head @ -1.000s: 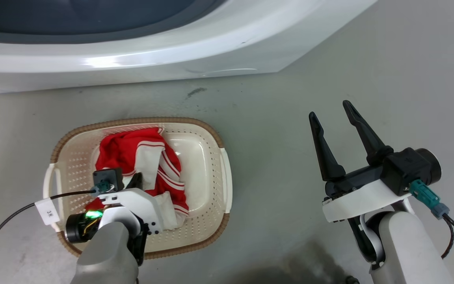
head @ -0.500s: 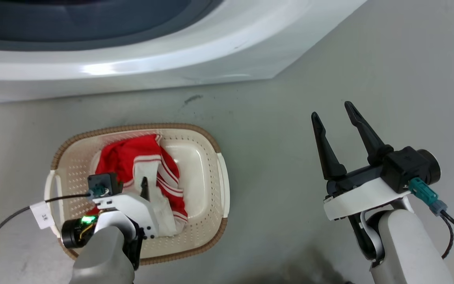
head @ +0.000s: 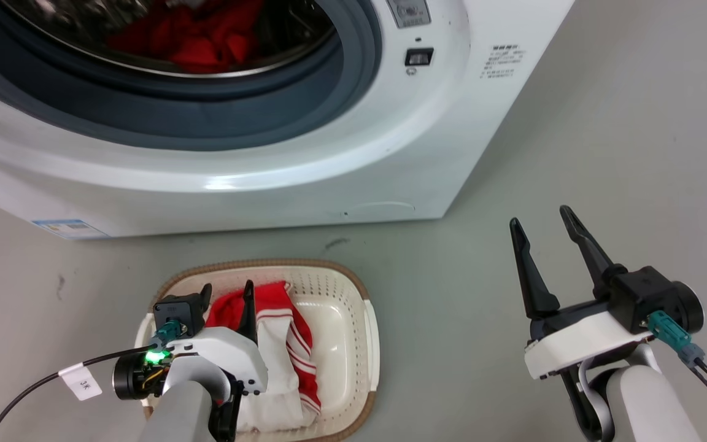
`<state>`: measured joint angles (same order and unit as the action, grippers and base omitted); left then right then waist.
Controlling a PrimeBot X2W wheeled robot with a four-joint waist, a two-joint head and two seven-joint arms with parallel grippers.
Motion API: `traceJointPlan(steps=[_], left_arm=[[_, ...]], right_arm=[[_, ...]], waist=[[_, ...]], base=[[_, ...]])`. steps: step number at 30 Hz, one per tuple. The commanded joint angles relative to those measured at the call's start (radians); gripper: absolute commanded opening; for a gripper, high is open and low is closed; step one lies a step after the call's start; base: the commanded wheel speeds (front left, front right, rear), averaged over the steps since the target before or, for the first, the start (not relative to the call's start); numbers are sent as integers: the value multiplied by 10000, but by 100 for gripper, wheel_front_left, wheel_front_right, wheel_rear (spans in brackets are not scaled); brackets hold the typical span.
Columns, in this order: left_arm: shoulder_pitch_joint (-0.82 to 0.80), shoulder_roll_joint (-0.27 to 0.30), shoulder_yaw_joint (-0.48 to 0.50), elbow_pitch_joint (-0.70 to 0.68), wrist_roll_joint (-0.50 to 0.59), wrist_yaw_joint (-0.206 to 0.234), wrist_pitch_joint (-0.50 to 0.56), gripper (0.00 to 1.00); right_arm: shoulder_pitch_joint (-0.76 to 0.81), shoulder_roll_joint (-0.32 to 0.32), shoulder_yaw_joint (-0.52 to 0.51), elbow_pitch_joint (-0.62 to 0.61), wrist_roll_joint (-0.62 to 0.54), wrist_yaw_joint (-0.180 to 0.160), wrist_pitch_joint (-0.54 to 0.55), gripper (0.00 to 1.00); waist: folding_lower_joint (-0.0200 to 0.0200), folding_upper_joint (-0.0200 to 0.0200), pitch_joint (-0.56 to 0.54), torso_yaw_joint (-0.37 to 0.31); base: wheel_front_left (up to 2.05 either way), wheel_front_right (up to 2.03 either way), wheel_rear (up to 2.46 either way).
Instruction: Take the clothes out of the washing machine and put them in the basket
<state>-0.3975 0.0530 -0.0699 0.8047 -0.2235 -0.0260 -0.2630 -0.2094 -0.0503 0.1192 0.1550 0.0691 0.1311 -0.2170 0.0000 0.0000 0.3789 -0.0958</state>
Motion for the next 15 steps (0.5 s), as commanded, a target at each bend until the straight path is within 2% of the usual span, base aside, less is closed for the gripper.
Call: traceJointPlan(steps=[1,15], left_arm=[[189,-9,0,-274,82,44,-24,100],[1094,-27,-306,-4402,868,524,-25,100]], right_arm=[[159,0,-41,-70,-73,-7,55,100],[879,1,-472,-931,-270,-7,523,100]], waist=[[0,0,-483,222],[0,0,-1469,608]], base=[[0,0,0],[0,0,0]])
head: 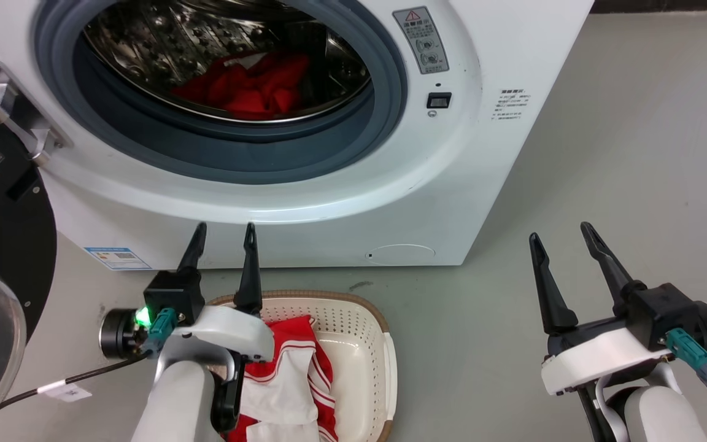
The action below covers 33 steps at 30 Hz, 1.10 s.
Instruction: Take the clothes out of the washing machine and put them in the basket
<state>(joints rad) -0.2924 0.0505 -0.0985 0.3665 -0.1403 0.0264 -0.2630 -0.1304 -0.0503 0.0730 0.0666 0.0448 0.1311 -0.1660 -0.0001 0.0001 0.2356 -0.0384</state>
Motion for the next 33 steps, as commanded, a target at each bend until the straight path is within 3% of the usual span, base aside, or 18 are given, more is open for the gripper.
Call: traceJointPlan(steps=[1,6,13,23,33], left_arm=[[24,-1,-17,-217,96,20,-25,100],[-319,-2,28,-808,442,76,-25,100],[-1323,157,198,-449,571,-160,-25,100],[-4631,1130,334,1868,867,-594,-23,100],[-7369,2042,260,4223,1164,-623,630,100]], right_arm=[[129,1,-23,-98,-33,-7,55,100],[234,0,-24,-326,-23,-7,161,100],[80,1,111,-532,89,-7,193,100],[-637,1,458,-496,357,-7,-123,100],[-1351,5,914,73,907,-7,-663,100]], waist=[[1,-1,-59,50],[1,-1,-42,80],[1,-1,381,-43],[1,-1,1851,-760],[1,-1,3076,-1716]], base=[[0,0,0],[0,0,0],[0,0,0],[0,0,0],[0,0,0]])
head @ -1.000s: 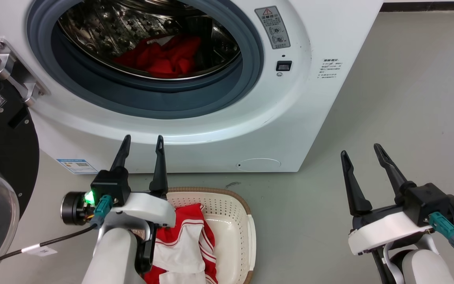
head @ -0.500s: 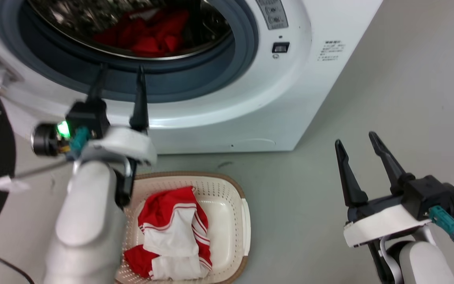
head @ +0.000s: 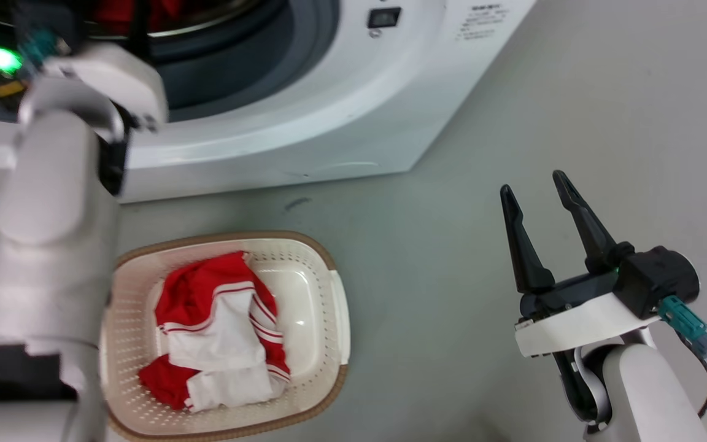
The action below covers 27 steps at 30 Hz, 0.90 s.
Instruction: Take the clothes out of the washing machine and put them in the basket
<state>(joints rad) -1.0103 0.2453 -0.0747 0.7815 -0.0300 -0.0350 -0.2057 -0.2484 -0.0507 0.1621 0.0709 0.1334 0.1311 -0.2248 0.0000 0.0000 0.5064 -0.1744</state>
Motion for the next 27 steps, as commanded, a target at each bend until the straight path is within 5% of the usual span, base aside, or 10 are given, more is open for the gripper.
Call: traceJointPlan(steps=[1,15,27], left_arm=[[-450,207,25,292,70,-50,167,100],[-3498,1831,-224,2854,405,-247,2703,100],[-5662,2646,-713,4273,761,-332,6736,100]], right_arm=[[-240,7,75,86,91,-7,-117,100],[-979,11,1003,535,839,-7,-399,100],[-1088,12,1525,252,1377,-7,-404,100]], waist=[[0,0,484,-452],[0,0,1676,-1661],[0,0,2422,-2367]], base=[[0,0,0],[0,0,0],[0,0,0]])
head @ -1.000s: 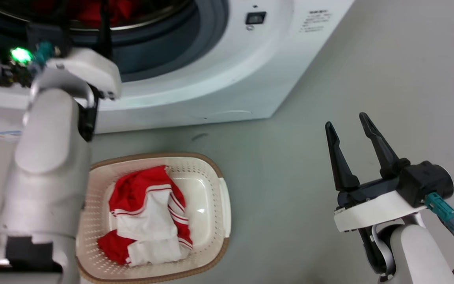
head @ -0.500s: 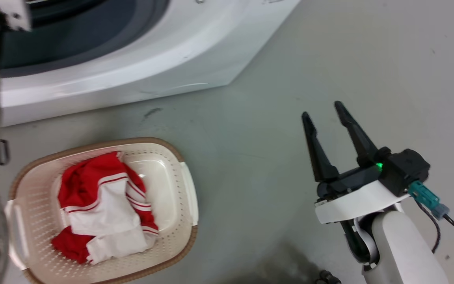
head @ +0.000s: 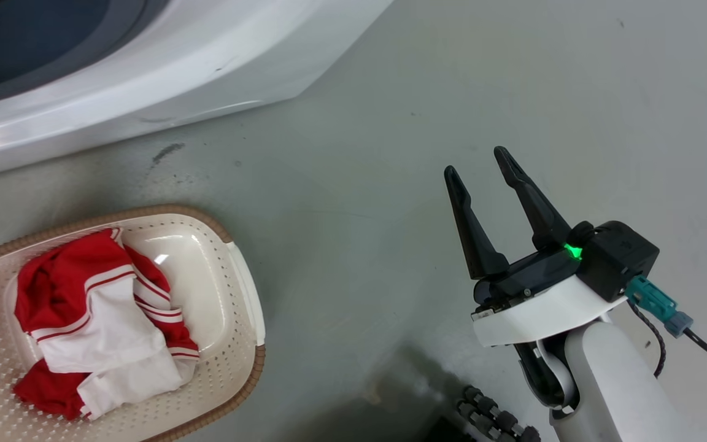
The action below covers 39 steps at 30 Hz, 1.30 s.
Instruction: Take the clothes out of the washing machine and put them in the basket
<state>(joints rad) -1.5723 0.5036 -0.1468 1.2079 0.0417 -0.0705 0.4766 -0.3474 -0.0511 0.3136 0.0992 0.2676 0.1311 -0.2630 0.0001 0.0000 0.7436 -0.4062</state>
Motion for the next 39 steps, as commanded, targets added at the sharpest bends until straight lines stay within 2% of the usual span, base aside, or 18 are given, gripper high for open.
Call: traceJointPlan(steps=[1,5,6,8,12,15,26,33,39], left_arm=[[-156,94,-36,54,90,25,172,100],[-550,111,-179,216,116,67,1264,100],[-596,137,-223,239,150,109,1480,92],[-662,223,-371,291,278,216,1919,0],[-585,219,-426,124,276,551,2045,0],[-328,223,-450,-175,223,749,1569,0],[1572,-93,-95,-1401,-520,1255,-2501,0],[3083,-606,244,-1042,-1202,1190,-4676,0],[4024,-1014,305,-520,-1563,889,-6073,0]], right_arm=[[-109,15,38,-54,45,-7,-23,100],[-164,15,138,-111,77,-7,-24,100],[-170,15,164,-112,85,-7,-24,100],[-175,14,183,-124,118,-7,-24,100],[-197,14,226,-117,155,-7,-24,100],[-222,14,233,-62,160,-7,-25,100],[-67,12,-18,160,-158,-7,-24,100],[293,11,-241,426,-460,-7,-24,100],[675,11,-447,733,-677,-7,-24,100]], waist=[[-1,0,94,-72],[-1,0,176,-163],[-1,0,179,-186],[-1,0,191,-216],[-1,0,197,-257],[-1,0,121,-255],[-1,0,-907,85],[-1,0,-2006,462],[-1,0,-2980,769]], base=[[0,0,0],[0,0,0],[0,0,0],[0,0,0],[0,0,0],[0,0,0],[0,0,0],[0,0,0],[0,0,0]])
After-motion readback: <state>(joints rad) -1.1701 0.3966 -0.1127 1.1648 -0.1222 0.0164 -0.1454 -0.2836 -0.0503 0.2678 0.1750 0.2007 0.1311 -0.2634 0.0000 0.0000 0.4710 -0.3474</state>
